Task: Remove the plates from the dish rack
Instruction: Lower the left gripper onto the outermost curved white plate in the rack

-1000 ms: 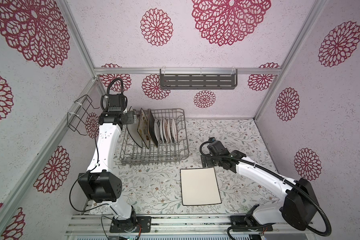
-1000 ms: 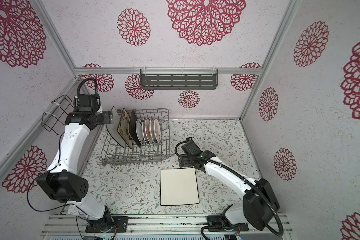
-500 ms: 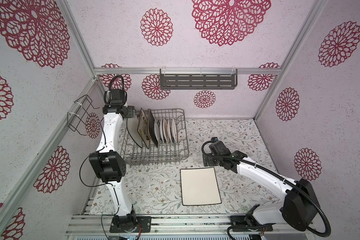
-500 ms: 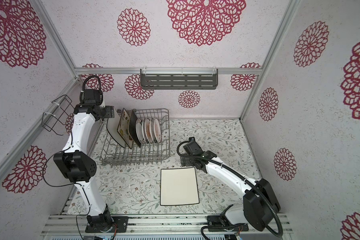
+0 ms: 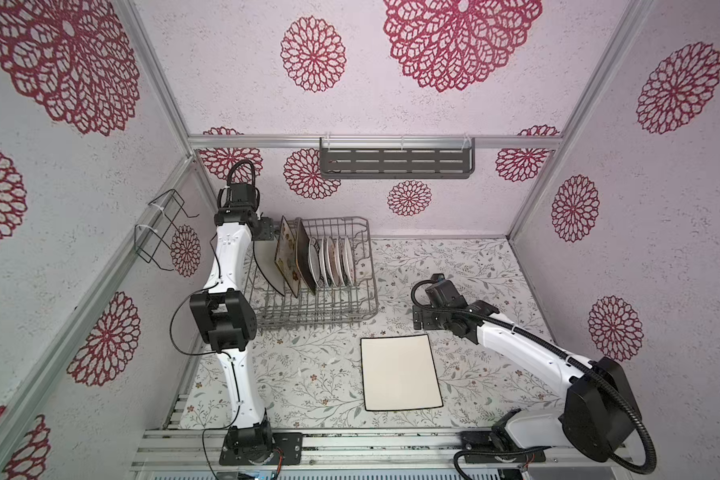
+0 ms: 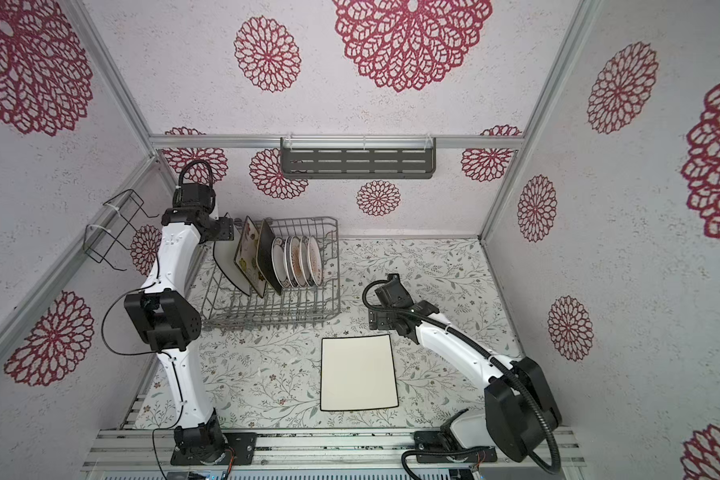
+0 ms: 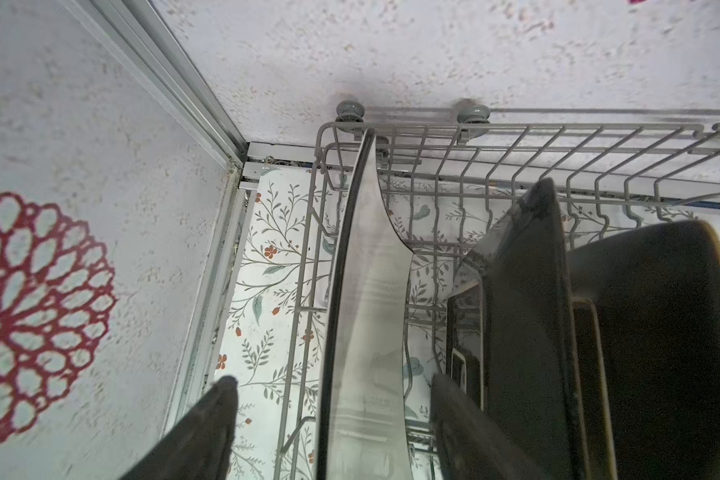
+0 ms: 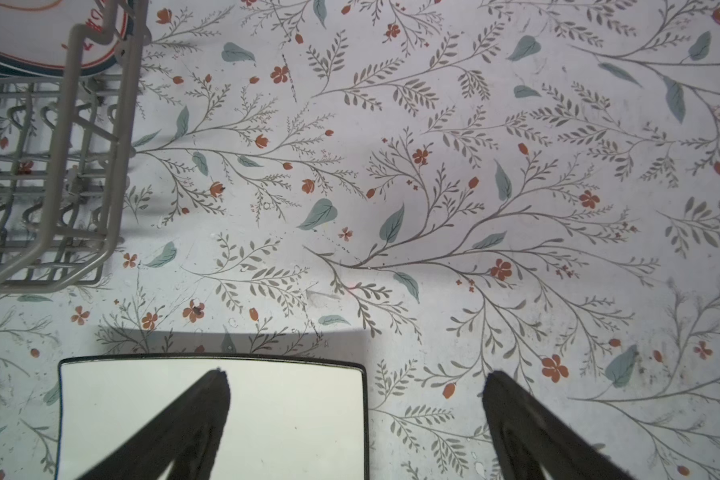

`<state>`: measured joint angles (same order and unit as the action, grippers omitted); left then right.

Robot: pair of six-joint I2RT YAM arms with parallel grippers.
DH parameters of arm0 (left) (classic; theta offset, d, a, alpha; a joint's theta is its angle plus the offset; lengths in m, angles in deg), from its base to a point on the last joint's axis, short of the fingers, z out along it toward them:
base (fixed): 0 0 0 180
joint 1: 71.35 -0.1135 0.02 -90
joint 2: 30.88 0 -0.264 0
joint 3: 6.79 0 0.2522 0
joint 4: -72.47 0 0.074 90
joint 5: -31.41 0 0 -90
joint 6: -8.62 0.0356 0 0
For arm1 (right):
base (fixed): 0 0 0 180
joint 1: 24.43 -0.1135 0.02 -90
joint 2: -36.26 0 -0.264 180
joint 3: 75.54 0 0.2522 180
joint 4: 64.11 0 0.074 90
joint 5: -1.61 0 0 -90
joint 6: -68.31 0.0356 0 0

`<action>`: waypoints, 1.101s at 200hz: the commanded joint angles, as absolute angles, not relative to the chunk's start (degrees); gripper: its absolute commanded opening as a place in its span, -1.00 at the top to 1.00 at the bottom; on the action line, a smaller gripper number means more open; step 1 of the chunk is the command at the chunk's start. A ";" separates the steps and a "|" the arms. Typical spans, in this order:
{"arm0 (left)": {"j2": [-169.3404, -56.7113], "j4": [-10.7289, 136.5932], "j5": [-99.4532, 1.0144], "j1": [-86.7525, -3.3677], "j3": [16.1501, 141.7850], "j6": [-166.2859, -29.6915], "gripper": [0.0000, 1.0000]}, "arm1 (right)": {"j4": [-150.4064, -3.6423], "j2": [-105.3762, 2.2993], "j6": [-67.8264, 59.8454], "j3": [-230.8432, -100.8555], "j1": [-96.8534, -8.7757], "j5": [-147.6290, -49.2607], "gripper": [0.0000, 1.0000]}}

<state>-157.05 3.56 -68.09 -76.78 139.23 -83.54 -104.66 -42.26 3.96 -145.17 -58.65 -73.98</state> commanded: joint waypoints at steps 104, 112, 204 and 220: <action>-161.25 0.57 -65.90 -77.99 143.44 -81.88 0.24 | -102.27 -45.48 5.30 -145.55 -56.52 -75.13 -0.97; -161.52 0.53 -65.36 -78.08 143.56 -81.89 0.28 | -102.14 -45.75 5.27 -145.63 -56.44 -75.37 -0.97; -162.81 -0.22 -64.03 -78.30 145.66 -82.00 0.78 | -101.26 -48.07 4.96 -146.51 -56.29 -76.36 -0.97; -162.63 -0.19 -64.13 -78.37 145.85 -81.91 0.87 | -101.04 -48.40 5.02 -146.28 -56.25 -76.44 -0.97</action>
<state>-162.17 -0.33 -64.55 -77.94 144.31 -82.35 -101.64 -48.25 4.44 -145.17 -56.57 -76.56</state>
